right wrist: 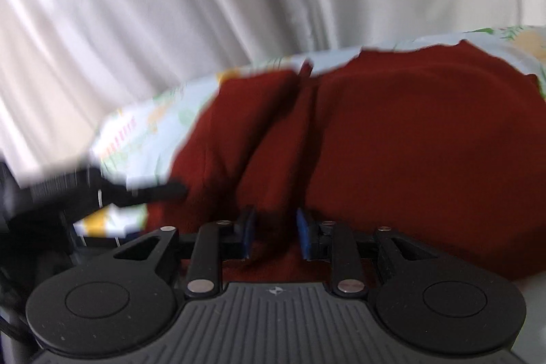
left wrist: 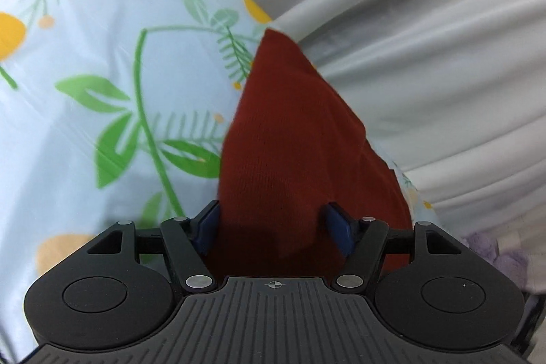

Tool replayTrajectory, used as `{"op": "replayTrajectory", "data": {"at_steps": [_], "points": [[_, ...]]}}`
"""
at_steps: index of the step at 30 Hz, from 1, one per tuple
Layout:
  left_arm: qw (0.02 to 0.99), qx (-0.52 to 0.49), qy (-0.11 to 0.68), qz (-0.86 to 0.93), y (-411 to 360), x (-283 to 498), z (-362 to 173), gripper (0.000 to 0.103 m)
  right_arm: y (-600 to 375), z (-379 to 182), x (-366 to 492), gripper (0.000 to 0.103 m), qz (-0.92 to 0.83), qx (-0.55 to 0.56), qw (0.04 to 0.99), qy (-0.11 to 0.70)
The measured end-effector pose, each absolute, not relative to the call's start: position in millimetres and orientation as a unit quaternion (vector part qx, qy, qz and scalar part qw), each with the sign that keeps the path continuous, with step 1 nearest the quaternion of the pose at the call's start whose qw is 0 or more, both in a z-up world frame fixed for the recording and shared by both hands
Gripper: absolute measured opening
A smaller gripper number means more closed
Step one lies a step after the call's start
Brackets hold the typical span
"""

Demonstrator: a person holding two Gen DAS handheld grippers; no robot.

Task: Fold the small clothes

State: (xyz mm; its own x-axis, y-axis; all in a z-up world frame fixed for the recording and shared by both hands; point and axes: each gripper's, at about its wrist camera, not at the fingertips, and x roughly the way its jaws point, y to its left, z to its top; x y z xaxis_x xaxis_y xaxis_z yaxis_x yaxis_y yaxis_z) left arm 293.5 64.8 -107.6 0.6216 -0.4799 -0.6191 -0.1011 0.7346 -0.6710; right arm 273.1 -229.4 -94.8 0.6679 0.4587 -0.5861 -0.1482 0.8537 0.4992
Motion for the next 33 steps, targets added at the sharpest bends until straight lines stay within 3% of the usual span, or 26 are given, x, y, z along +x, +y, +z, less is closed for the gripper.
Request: {"op": "replayTrajectory", "data": {"at_steps": [1, 3, 7, 10, 11, 12, 20, 22, 23, 33], "points": [[0.832, -0.353, 0.414, -0.107, 72.4, 287.9, -103.6, 0.07, -238.6, -91.1, 277.3, 0.033, 0.173, 0.236, 0.886, 0.36], [0.836, -0.369, 0.399, -0.082, 84.2, 281.2, -99.2, 0.071, -252.4, -88.8, 291.7, 0.054, 0.169, 0.287, 0.871, 0.361], [0.846, -0.346, 0.403, -0.048, 91.1, 276.5, -97.2, 0.072, -253.1, -98.9, 335.8, 0.056, 0.182, 0.343, 0.835, 0.391], [0.846, -0.329, 0.415, -0.056, 84.8, 271.7, -98.3, 0.073, -243.3, -98.3, 351.4, 0.05, 0.189, 0.35, 0.831, 0.389], [0.847, -0.325, 0.415, -0.062, 82.9, 270.4, -98.6, 0.073, -238.1, -96.7, 355.1, 0.041, 0.192, 0.35, 0.83, 0.389], [0.849, -0.321, 0.415, -0.067, 80.7, 269.5, -98.6, 0.073, -233.6, -95.5, 355.2, 0.038, 0.194, 0.345, 0.832, 0.389], [0.861, -0.277, 0.42, -0.08, 66.4, 254.0, -95.3, 0.079, -209.9, -90.1, 370.0, 0.042, 0.189, 0.303, 0.846, 0.396], [0.866, -0.256, 0.422, -0.08, 62.6, 248.7, -93.5, 0.079, -205.1, -85.4, 366.8, 0.026, 0.184, 0.273, 0.856, 0.398], [0.868, -0.249, 0.421, -0.08, 61.0, 246.4, -92.4, 0.08, -201.0, -83.4, 365.8, 0.014, 0.179, 0.249, 0.865, 0.398], [0.885, -0.172, 0.424, -0.092, 26.6, 231.6, -86.2, 0.082, -210.1, -27.1, 311.0, 0.011, 0.109, 0.038, 0.956, 0.269]]}}
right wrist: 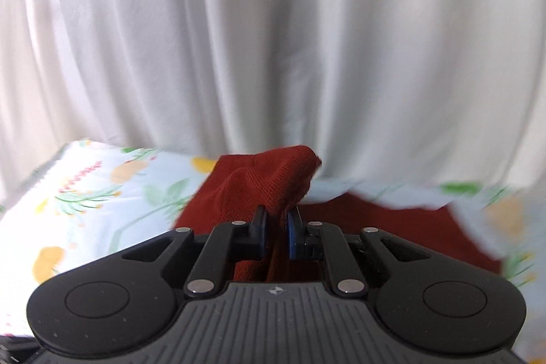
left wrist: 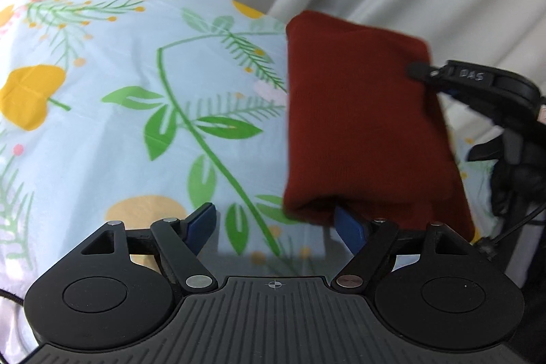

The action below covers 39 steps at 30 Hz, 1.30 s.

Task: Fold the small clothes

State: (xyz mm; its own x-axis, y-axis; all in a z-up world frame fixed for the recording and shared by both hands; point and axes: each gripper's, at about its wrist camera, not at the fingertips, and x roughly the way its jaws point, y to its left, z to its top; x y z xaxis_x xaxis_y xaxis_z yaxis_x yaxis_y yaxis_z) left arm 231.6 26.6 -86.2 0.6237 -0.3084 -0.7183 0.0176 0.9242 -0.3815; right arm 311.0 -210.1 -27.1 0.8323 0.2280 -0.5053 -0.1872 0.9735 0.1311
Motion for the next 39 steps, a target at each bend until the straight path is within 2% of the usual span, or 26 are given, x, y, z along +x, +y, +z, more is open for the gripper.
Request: {"op": "replayTrajectory", "data": {"at_steps": [4, 10, 13, 15, 18, 22, 25, 28, 31, 34, 35, 36, 39], "points": [[0.889, -0.152, 0.421, -0.098, 4.4, 237.3, -87.8, 0.081, -240.3, -33.6, 301.7, 0.011, 0.06, 0.006, 0.962, 0.267], [0.896, -0.108, 0.419, -0.097, -25.2, 245.2, -95.0, 0.081, -278.0, -72.1, 303.4, 0.012, 0.031, 0.027, 0.946, 0.322], [0.898, -0.102, 0.418, -0.095, -25.8, 244.8, -96.3, 0.081, -299.7, -80.9, 298.4, 0.02, 0.041, 0.1, 0.934, 0.34], [0.896, -0.107, 0.421, -0.091, -23.0, 245.3, -96.6, 0.081, -312.8, -83.4, 292.6, 0.034, 0.054, 0.159, 0.923, 0.346], [0.897, -0.112, 0.42, -0.083, -21.9, 246.0, -94.9, 0.081, -329.9, -96.0, 286.7, 0.049, 0.085, 0.253, 0.894, 0.36], [0.896, -0.112, 0.422, -0.081, -28.0, 245.1, -90.6, 0.081, -334.7, -113.2, 281.6, 0.055, 0.129, 0.323, 0.86, 0.374], [0.892, -0.148, 0.412, -0.111, -26.1, 238.3, -73.6, 0.082, -332.9, -117.7, 273.7, 0.059, 0.152, 0.361, 0.843, 0.368], [0.891, -0.204, 0.382, -0.135, -15.7, 234.1, -56.1, 0.09, -335.8, -120.4, 260.5, 0.059, 0.157, 0.381, 0.835, 0.365], [0.894, -0.207, 0.381, -0.113, -14.2, 249.3, -55.9, 0.09, -331.6, -118.8, 252.2, 0.058, 0.167, 0.382, 0.834, 0.362], [0.896, -0.201, 0.384, -0.092, -18.0, 269.1, -65.4, 0.089, -325.4, -117.7, 254.1, 0.042, 0.175, 0.372, 0.836, 0.362], [0.896, -0.205, 0.383, -0.088, -18.8, 276.5, -68.3, 0.088, -322.5, -116.2, 255.1, 0.031, 0.165, 0.358, 0.843, 0.367], [0.896, -0.213, 0.381, -0.081, -19.2, 283.9, -70.4, 0.087, -318.8, -115.2, 257.1, 0.024, 0.155, 0.342, 0.848, 0.374], [0.896, -0.238, 0.371, -0.06, -21.6, 300.7, -74.4, 0.087, -311.2, -107.6, 255.8, 0.014, 0.139, 0.293, 0.87, 0.372]]}}
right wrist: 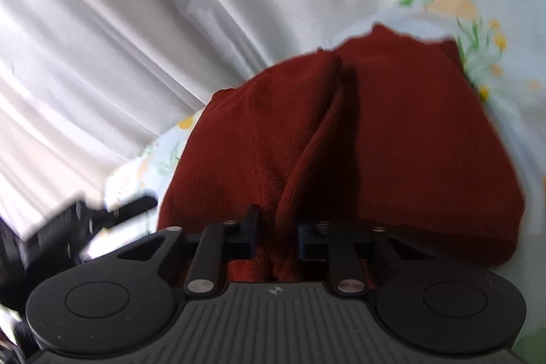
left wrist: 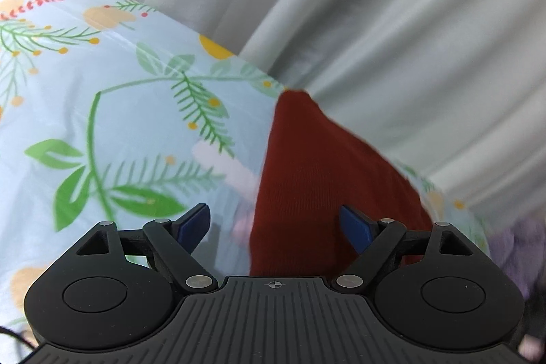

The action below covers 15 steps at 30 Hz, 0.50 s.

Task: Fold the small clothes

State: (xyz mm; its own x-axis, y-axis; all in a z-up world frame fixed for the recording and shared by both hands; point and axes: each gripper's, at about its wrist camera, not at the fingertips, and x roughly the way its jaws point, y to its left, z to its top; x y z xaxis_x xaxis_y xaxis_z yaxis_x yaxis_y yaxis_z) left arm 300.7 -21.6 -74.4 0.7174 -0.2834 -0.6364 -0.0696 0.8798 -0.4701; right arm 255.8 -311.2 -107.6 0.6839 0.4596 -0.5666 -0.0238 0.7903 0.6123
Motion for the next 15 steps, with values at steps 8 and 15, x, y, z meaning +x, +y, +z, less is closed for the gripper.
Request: {"op": "replayTrajectory", "data": {"at_steps": [8, 15], "points": [[0.888, -0.208, 0.404, -0.076, -47.6, 314.8, -99.0, 0.09, -317.1, -104.8, 257.3, 0.024, 0.123, 0.244, 0.887, 0.373], [0.882, -0.251, 0.391, -0.082, -22.4, 288.2, -85.4, 0.088, -355.7, -116.6, 292.3, 0.053, 0.117, 0.377, 0.844, 0.363]]}}
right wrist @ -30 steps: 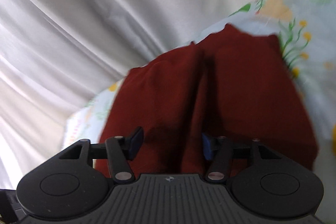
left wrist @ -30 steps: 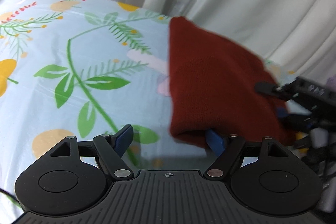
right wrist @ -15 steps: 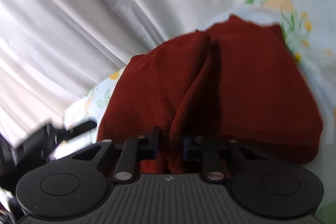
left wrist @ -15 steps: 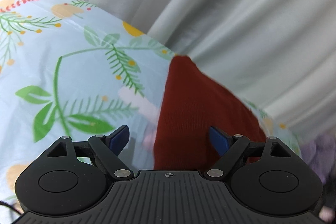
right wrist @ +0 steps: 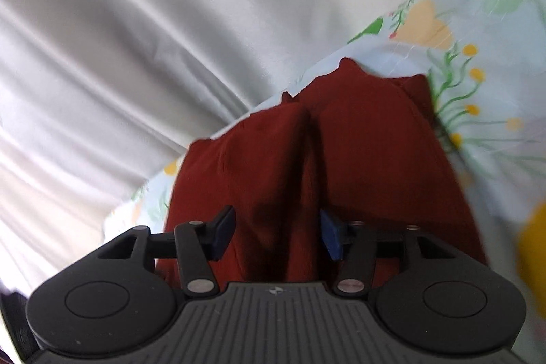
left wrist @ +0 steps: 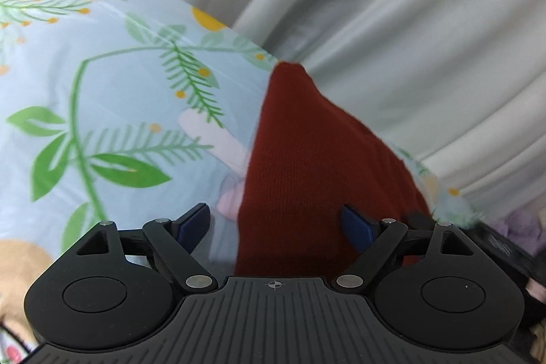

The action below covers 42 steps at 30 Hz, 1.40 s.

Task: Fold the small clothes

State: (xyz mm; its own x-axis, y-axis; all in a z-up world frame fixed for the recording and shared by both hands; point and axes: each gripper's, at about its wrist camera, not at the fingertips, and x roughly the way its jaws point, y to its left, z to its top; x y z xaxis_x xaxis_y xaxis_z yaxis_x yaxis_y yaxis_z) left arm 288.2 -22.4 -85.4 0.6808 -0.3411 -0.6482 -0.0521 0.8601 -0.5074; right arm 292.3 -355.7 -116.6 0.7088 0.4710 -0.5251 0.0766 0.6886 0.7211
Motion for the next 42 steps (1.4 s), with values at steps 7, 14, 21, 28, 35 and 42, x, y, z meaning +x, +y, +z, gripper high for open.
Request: {"op": "replayTrajectory", "data": {"at_steps": [7, 14, 21, 28, 35, 42], "points": [[0.883, -0.246, 0.389, -0.092, -18.2, 269.1, -74.2, 0.088, -314.1, -83.3, 312.7, 0.01, 0.081, 0.205, 0.907, 0.358], [0.899, -0.145, 0.389, -0.139, -39.0, 244.3, -69.4, 0.089, -317.0, -54.7, 284.2, 0.01, -0.005, 0.07, 0.952, 0.298], [0.893, -0.076, 0.416, -0.154, -73.4, 246.2, -92.9, 0.089, -359.1, -83.3, 279.3, 0.025, -0.03, 0.142, 0.931, 0.336], [0.896, -0.061, 0.41, -0.161, -73.7, 246.2, -93.1, 0.089, -395.1, -93.8, 186.2, 0.047, -0.011, 0.313, 0.888, 0.337], [0.893, -0.059, 0.42, -0.151, -80.1, 247.5, -96.3, 0.089, -382.7, -113.8, 188.1, 0.049, 0.031, 0.369, 0.866, 0.336], [0.901, -0.052, 0.41, -0.13, -87.5, 253.1, -92.7, 0.089, -375.1, -111.8, 187.7, 0.016, 0.029, 0.381, 0.866, 0.323]]}}
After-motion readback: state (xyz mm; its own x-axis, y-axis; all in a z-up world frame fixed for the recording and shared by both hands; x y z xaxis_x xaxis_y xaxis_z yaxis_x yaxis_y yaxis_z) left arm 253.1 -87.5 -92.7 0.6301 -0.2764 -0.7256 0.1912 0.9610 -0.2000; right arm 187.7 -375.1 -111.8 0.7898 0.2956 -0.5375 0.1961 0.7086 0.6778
